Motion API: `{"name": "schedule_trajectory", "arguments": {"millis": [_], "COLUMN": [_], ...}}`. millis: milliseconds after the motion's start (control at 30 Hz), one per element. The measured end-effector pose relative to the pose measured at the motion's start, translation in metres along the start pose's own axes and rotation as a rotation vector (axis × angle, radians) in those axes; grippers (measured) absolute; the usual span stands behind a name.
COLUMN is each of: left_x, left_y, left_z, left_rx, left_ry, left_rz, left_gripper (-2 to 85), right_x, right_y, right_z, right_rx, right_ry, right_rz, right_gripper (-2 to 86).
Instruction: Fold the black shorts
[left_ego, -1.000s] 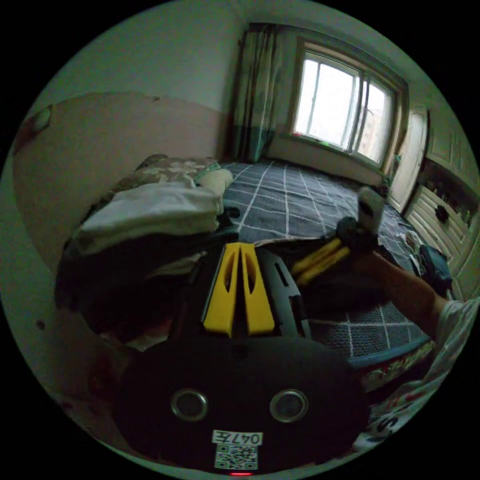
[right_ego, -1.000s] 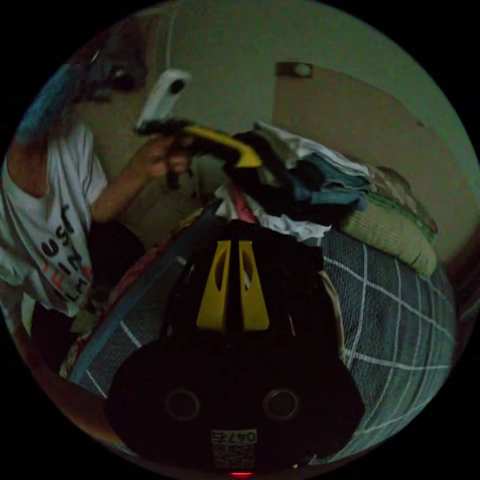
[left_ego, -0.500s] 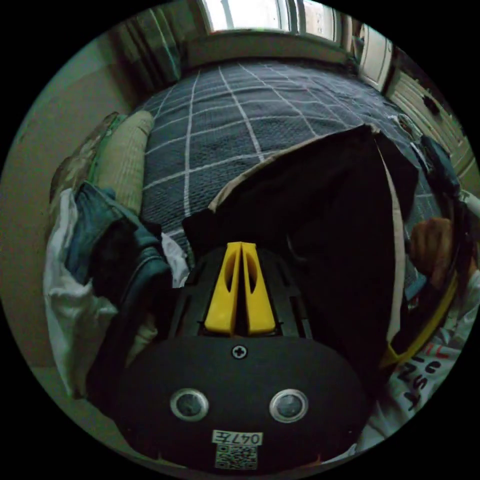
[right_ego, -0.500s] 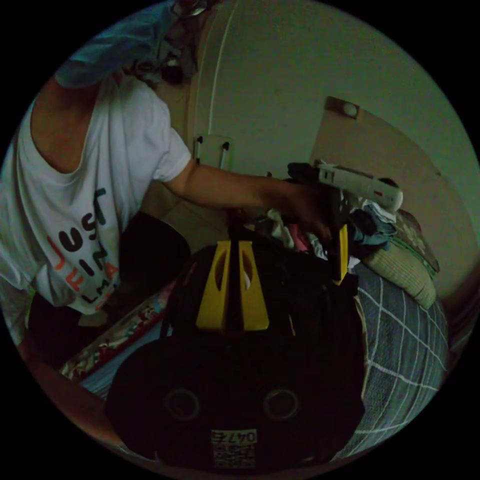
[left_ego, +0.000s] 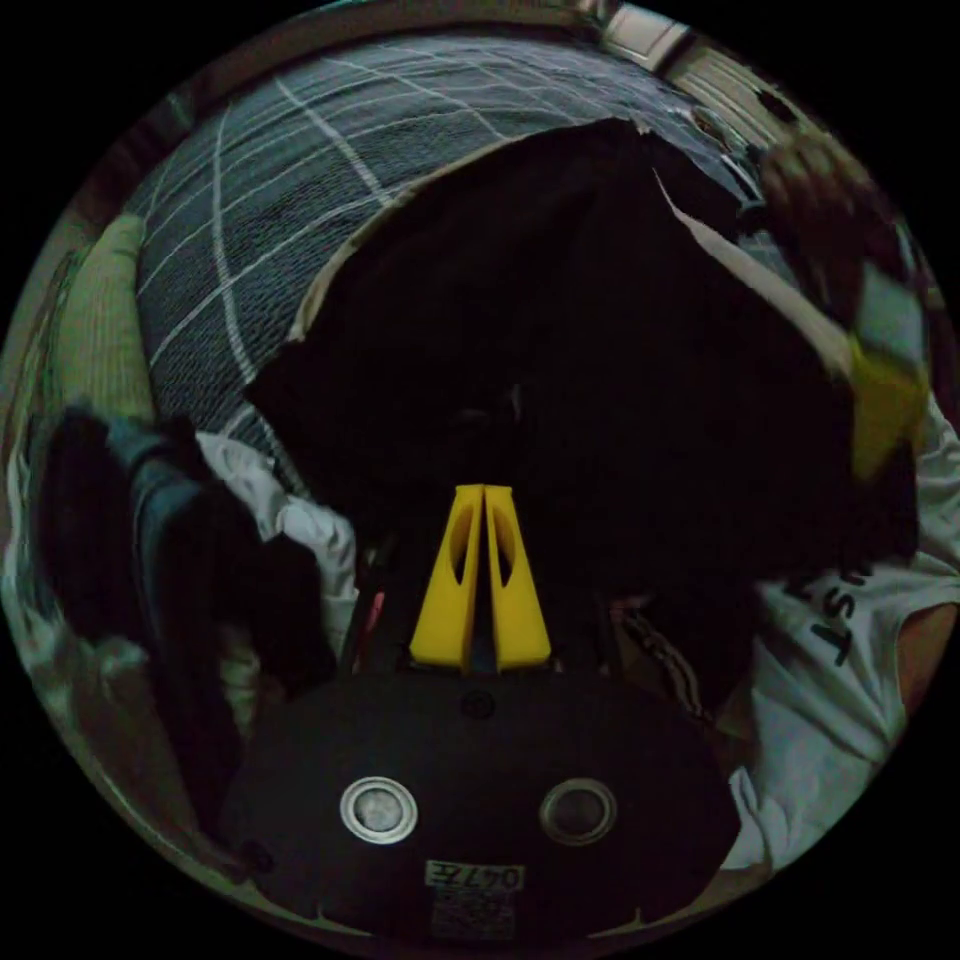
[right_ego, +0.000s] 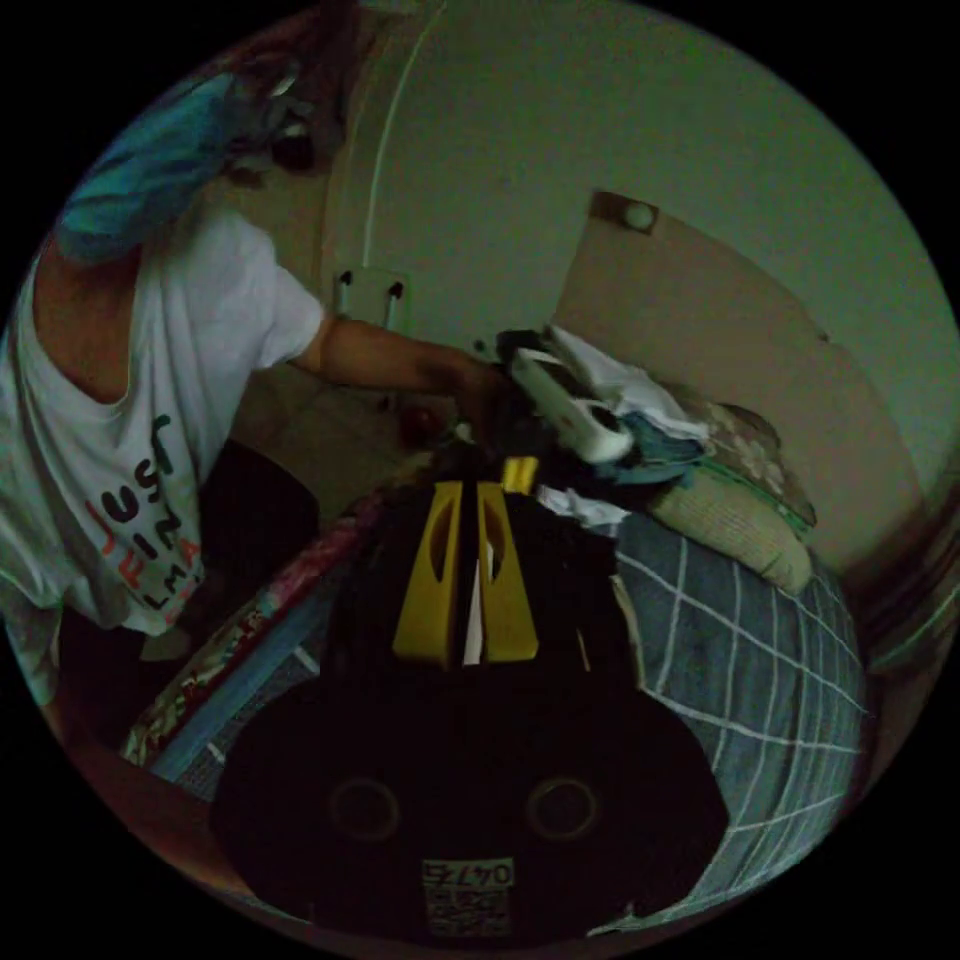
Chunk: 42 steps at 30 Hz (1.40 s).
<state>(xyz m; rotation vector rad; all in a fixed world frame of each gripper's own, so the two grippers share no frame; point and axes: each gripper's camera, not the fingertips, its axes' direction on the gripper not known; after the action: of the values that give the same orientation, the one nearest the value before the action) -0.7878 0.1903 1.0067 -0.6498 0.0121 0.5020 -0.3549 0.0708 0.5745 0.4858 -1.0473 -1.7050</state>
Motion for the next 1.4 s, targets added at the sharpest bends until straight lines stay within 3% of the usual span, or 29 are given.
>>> {"name": "schedule_trajectory", "arguments": {"millis": [100, 167, 433, 600, 733, 833, 900, 1000, 1067, 1267, 1400], "left_x": [-0.013, -0.020, 0.019, 0.060, 0.045, 0.015, 0.020, 0.048, 0.066, 0.069, 0.055], "left_y": [0.011, 0.015, 0.058, 0.041, -0.013, -0.031, -0.023, -0.013, -0.013, -0.064, -0.085], "left_z": [-0.005, -0.007, -0.037, -0.039, -0.018, 0.012, 0.006, -0.020, -0.038, -0.033, -0.009], "left_rx": [0.086, 0.092, 0.318, 0.518, 0.416, 0.225, 0.276, 0.367, 0.450, 0.369, 0.271], "left_ry": [0.079, 0.025, -0.367, -0.246, -0.436, -0.286, -0.285, -0.437, -0.422, -0.512, -0.538], "left_rz": [-0.089, -0.153, -0.402, -0.287, -0.396, -0.416, -0.419, -0.435, -0.366, -0.267, -0.291], "left_gripper": [-0.9, -0.9, -0.9, -0.9, -0.9, -0.8, -0.8, -0.8, -0.8, -0.8, -0.8], "right_x": [0.051, 0.079, 0.170, 0.186, 0.188, 0.172, 0.142, 0.099, 0.084, 0.095, 0.097], "right_y": [0.006, 0.012, 0.065, 0.098, 0.103, 0.123, 0.156, 0.217, 0.255, 0.320, 0.338], "right_z": [0.015, 0.033, 0.120, 0.155, 0.110, 0.030, -0.019, -0.059, -0.068, -0.056, -0.047], "right_rx": [-0.045, -0.079, -0.190, -0.263, -0.194, -0.077, -0.156, -0.271, -0.380, -0.545, -0.579], "right_ry": [-0.005, -0.026, -0.108, -0.084, 0.056, 0.239, 0.326, 0.429, 0.489, 0.321, 0.247], "right_rz": [0.062, 0.091, 0.275, 0.405, 0.446, 0.502, 0.530, 0.567, 0.588, 0.623, 0.574], "right_gripper": [0.3, 0.3, 0.5, 3.1, 4.6, 3.8, 3.4, 3.8, 4.4, 6.5, 0.8]}}
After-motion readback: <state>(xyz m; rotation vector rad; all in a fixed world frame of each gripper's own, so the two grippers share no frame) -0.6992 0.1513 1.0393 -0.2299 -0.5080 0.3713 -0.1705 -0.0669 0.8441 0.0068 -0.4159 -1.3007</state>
